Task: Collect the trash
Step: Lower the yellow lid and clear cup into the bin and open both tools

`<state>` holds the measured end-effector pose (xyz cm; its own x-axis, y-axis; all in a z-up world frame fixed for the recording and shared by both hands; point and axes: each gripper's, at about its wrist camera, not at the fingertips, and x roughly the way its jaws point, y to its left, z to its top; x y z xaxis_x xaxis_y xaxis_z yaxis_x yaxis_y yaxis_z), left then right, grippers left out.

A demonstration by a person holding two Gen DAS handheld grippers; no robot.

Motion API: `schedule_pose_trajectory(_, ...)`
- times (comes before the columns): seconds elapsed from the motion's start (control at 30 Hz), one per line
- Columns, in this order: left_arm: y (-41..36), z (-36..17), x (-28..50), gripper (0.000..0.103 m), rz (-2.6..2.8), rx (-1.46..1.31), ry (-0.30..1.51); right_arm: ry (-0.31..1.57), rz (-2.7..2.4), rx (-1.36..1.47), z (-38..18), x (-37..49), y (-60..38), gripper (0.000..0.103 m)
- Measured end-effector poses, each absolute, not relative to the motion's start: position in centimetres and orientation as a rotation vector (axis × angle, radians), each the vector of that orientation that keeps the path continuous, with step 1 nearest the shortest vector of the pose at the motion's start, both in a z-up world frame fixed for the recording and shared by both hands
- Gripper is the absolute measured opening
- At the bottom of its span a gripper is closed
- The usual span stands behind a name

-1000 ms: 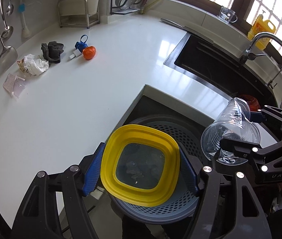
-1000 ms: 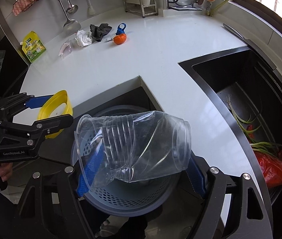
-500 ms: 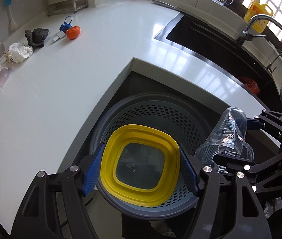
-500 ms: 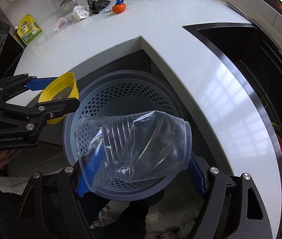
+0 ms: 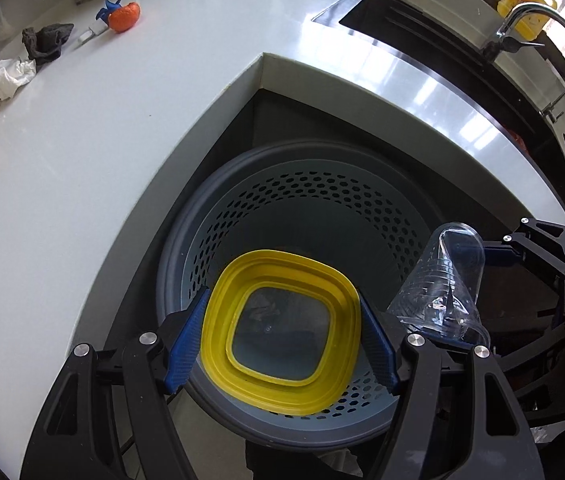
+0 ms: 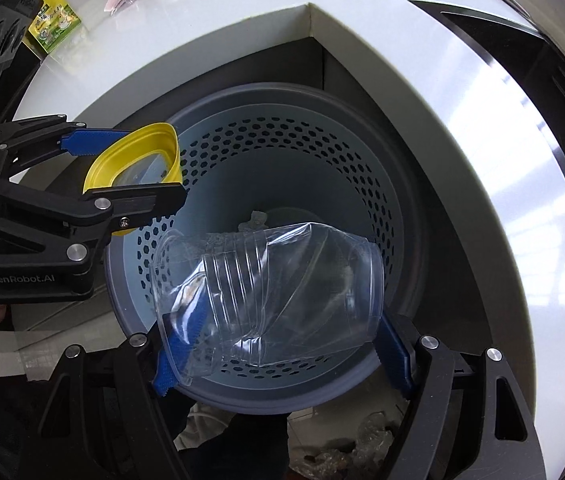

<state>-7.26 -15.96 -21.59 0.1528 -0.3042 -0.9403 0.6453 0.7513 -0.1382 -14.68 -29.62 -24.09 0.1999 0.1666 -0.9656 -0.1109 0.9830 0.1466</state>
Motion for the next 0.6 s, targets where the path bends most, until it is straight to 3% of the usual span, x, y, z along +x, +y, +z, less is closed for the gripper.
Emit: schedule_pose_trajectory(0.6,-16.2,-24.5,-6.2,0.069,-0.716,0.347,1.335,1.415,0.186,-0.001,-26.3,-12.5,-28.2,0.076)
